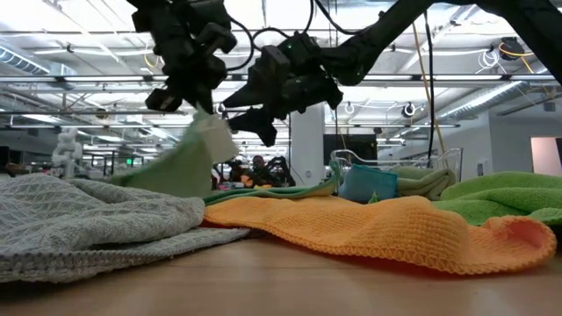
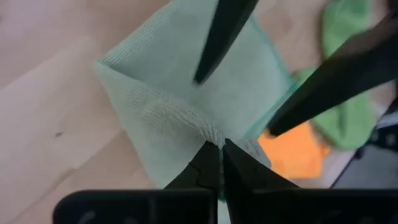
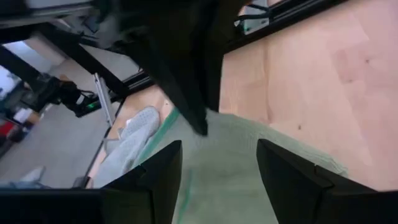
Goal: Fold microfiber towels
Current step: Fold the light green microfiber towel
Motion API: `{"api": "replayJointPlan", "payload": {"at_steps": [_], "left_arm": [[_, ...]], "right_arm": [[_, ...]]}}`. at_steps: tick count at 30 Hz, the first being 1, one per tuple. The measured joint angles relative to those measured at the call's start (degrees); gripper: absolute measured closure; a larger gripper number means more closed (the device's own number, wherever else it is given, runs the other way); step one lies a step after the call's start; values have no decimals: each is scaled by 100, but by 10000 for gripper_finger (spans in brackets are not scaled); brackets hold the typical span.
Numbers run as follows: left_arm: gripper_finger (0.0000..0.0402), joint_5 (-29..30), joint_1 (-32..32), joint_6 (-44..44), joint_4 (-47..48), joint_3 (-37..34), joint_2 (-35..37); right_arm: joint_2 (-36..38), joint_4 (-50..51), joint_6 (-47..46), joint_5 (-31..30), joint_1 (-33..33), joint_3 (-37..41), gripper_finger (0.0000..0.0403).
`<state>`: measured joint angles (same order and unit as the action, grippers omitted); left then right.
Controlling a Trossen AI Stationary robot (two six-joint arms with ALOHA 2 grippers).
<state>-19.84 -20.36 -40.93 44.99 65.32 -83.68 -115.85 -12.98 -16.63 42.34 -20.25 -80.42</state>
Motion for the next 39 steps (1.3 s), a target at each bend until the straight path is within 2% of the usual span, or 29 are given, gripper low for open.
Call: {"api": "replayJointPlan", "payload": {"at_steps": [3,6,12,15,19,30,34,39], "left_arm": [[397,24,-9,-326,-371,0,0],[392,69,-4,-466,-718,0,0],[395,341,24,-417,-1258,2,-316],[390,213,20,-396,-1659,2,-552],[397,-35,28,-358,-2154,0,-909],[395,-532,77,-662,-3438,0,-1644],[386,-497,98,-784,-3656,0,-1868],[397,-672,75,-1132,-4063,-1,-1922]], "right_arm": [[32,364,-139,222,-40,0,203],[200,1300,115,240,-124,2,203],[805,3322,1179,-480,-197,16,204],[1064,3761,1372,-505,-146,169,204],[1366,3807,1270,-633,-16,637,204],[1871,2937,589,-646,317,2045,204],[2032,2760,467,-627,330,2328,204],[2076,2645,665,-629,433,2442,204]]}}
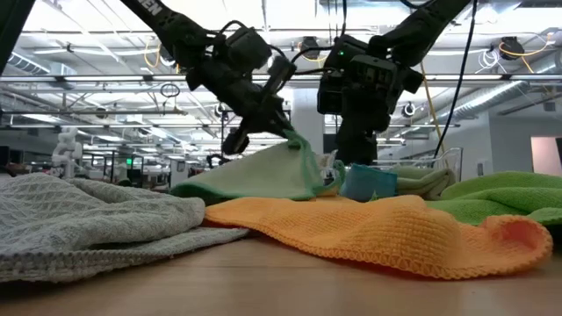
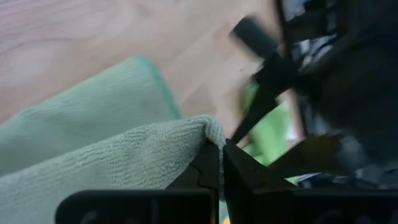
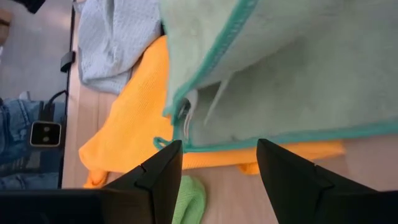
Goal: Fold microfiber towels
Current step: Fold the light green microfiber towel
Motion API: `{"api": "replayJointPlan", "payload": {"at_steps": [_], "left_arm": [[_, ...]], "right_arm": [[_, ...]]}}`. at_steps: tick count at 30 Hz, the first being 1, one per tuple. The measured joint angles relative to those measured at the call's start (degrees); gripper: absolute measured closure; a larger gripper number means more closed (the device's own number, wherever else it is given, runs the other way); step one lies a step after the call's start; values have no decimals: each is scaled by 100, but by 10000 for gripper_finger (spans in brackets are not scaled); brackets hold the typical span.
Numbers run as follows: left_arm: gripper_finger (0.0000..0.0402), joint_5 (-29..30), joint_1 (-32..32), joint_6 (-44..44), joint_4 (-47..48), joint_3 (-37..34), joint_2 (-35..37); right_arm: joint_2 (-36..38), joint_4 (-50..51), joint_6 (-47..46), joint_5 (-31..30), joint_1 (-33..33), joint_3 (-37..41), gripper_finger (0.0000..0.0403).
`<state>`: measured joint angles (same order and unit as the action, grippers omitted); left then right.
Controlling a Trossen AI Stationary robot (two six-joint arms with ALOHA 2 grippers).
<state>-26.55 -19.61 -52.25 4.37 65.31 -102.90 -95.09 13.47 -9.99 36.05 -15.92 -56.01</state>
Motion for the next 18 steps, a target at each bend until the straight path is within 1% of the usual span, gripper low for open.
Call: {"api": "replayJointPlan", "payload": {"at_steps": [4,8,11,15,18], "left_arm": [[390,129,-3,-242,-171,1,5],[397,346,-3,-242,-163,5,-103],[391,473,0,-348,-232,-4,-162],[384,631,-1,-488,-362,-2,-199],[392,742,3,-566,-545,3,-263]], "right_arm": [[-1,-93,-8,-19,86,91,204],[-2,-104,-47,-28,164,128,204],[-2,-145,-9,-50,215,134,204],[-2,-78,-8,-329,255,133,204],[-2,53,-25,-384,251,133,204]]}}
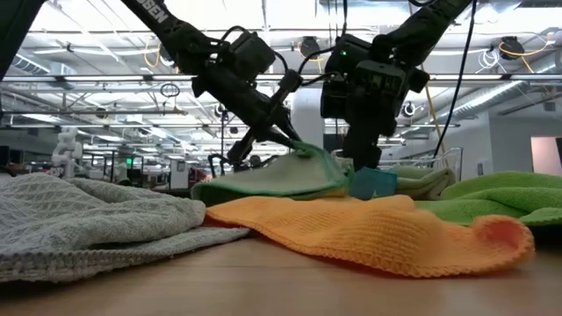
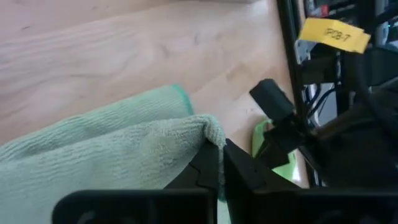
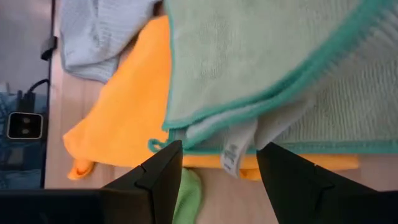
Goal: Fold microfiber towels
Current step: Fold the light green microfiber towel
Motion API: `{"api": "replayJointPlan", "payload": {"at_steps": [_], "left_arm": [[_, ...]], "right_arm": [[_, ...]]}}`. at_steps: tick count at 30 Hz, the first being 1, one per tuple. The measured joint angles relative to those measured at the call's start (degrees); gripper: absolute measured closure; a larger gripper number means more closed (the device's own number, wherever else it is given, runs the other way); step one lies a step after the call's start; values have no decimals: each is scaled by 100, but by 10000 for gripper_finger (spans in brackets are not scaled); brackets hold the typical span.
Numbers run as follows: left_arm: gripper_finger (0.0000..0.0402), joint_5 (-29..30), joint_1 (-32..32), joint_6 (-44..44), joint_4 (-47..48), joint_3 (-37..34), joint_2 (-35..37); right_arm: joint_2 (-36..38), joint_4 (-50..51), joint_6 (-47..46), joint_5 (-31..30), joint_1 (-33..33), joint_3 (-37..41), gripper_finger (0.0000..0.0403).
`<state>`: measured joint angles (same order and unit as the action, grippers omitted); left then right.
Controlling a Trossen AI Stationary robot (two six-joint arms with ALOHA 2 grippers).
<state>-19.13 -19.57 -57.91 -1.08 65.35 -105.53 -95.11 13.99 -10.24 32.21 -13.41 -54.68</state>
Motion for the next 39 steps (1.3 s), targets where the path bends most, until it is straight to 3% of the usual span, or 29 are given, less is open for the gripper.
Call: {"api": "replayJointPlan", "payload": {"at_steps": [5,10,18,24,27,30,34,39], "left_arm": [[388,312,33,-31,-163,1,8],[331,305,50,-10,-204,0,8],[217,-277,-41,-15,-243,0,52],[183,-732,-155,623,-157,2,397],[187,-734,-218,1228,605,0,758],[197,-427,-191,1769,2022,10,1103],[202,-194,-125,1789,3815,-16,1113],[179,-337,-46,1472,4056,-440,1010]], "right_arm": [[68,583,45,-334,-21,0,204],[398,986,161,-696,-87,1,204],[758,1070,109,-1001,-335,0,204],[745,985,-119,-996,-389,0,204],[743,902,-287,-960,-387,0,204],[743,840,-432,-827,-380,0,204],[743,626,-736,-794,-380,0,204],[743,370,-1160,-818,-389,0,204]]}}
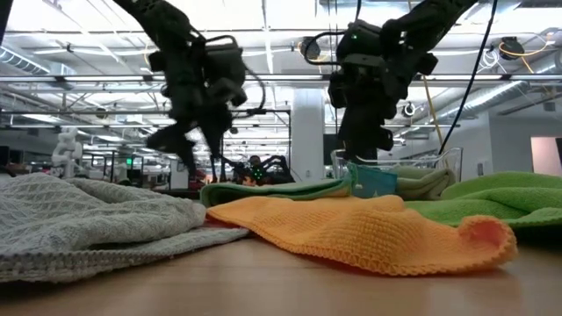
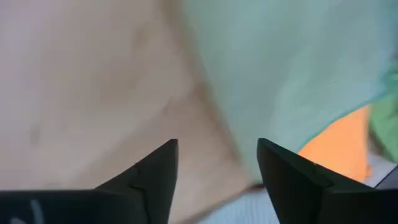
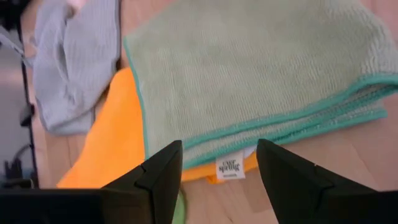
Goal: Fold microfiber towels
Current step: Fold the light green microfiber towel
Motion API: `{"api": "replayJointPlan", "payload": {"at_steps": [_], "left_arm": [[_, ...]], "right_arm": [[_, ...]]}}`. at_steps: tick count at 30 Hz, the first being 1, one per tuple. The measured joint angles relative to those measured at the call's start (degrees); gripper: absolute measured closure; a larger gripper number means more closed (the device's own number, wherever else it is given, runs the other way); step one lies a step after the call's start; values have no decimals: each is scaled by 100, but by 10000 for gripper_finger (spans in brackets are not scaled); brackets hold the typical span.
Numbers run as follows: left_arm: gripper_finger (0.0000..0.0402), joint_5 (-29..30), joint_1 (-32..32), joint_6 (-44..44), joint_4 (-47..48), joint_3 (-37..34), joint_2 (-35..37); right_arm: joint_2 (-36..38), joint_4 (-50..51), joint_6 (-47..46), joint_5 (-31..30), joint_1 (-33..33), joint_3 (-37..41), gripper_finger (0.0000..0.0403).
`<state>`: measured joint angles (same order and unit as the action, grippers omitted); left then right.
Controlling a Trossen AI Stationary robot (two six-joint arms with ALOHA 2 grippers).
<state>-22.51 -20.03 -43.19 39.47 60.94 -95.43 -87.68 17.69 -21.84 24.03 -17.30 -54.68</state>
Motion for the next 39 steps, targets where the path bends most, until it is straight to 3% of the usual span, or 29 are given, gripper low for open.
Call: {"api": "replayJointPlan", "payload": {"at_steps": [9,14,19,22,30,34,39], "left_arm": [[124,-748,121,-1524,-1843,-897,17],[109,-676,358,-2146,-2723,-1250,13],[108,5,801,-2488,-2821,-1333,13],[108,303,983,-2789,-2865,-1417,12],[108,427,1195,-3620,-3807,-1669,-297],[126,712,1259,-3829,-4151,-1671,-390],[198,898,1408,-3964,-4203,-1650,-625]], "right_arm": [[0,-76,-1033,-2,77,0,204],[0,-215,-1510,-190,215,0,204],[0,-338,-1785,-331,331,0,204],[0,-321,-1803,-341,380,0,204],[0,-311,-1456,-301,332,0,204],[0,-312,-1250,-306,190,0,204],[0,-332,-1013,-289,-19,0,204]]}}
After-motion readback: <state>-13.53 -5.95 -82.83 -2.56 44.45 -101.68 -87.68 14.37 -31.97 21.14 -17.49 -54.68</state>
